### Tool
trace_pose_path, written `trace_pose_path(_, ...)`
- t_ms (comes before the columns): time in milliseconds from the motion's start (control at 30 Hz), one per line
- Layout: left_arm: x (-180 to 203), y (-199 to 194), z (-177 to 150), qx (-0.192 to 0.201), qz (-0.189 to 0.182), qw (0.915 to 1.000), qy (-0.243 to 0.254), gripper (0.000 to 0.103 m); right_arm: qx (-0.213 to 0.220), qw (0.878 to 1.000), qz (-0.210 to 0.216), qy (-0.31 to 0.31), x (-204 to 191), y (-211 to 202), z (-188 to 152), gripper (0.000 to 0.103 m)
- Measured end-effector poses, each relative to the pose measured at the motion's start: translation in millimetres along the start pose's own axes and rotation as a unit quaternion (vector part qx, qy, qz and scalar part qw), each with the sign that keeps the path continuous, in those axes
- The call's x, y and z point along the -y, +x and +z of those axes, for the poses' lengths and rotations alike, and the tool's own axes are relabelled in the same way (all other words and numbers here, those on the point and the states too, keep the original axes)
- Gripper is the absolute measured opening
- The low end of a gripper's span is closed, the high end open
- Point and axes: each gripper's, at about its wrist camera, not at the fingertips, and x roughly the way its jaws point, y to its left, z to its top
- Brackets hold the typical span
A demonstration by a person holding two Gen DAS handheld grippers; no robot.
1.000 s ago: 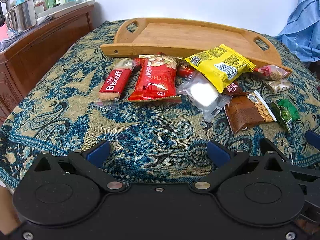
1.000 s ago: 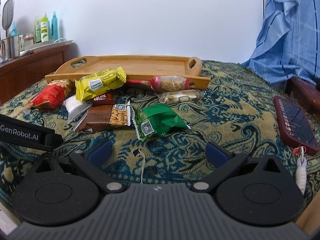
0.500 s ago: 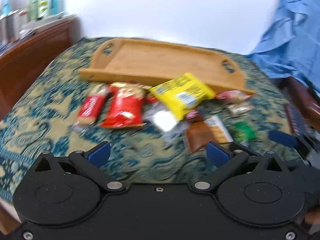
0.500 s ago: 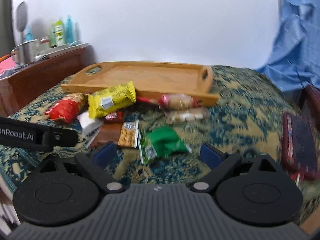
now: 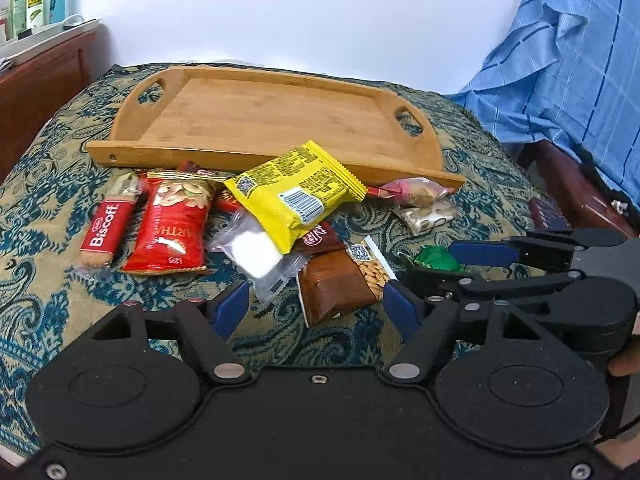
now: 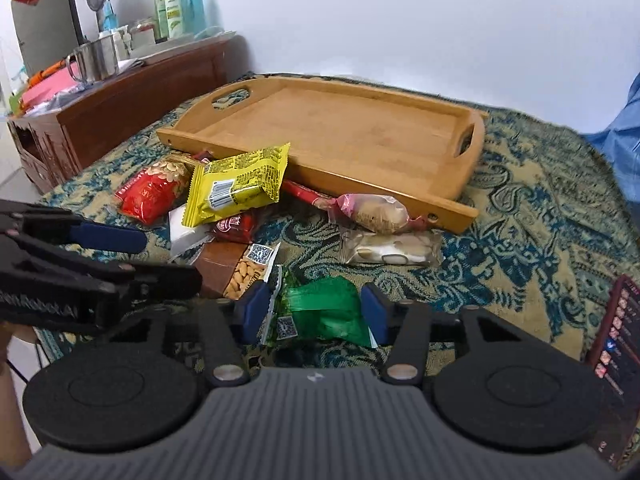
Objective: Organize snacks
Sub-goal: 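Grasp the brown almond bar with the left gripper while the right gripper grasps the green packet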
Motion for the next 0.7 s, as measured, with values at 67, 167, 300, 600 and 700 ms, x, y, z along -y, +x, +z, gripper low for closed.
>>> trace_pose_path(67,2.3,3.6,0.2,-0.001,-0.002,1.0,0.0,0.072,0.0,1.0,0.008,0.013,4.4,-1.5,-0.5,0.055)
trace_pose_path(167,2.9,9.9,1.3,-0.005,-0.002,1.0,-0.007,0.072,0.0,0.999,0.01,0.041,12.3,-1.8,-2.6,0.063)
trace_pose_path(300,1.6,16.9,3.1,-0.009,0.001,0.9998,-0.016,0.072,-0.004,0.999,0.012,0.048,18.4,-1.0,-4.8,0.068)
trace_pose_path(600,6.8,23.5,5.0,-0.011,-0.002,0.9997,-0.021,0.085,0.03,0.998,0.001,0.061,20.7,-15.2,-13.9,0.049)
trace_pose_path(700,12.2,27.3,4.6,-0.011,0.005,0.9998,-0.018,0.085,0.047,0.996,-0.008,0.077,26.1,-21.2,-15.6,0.049)
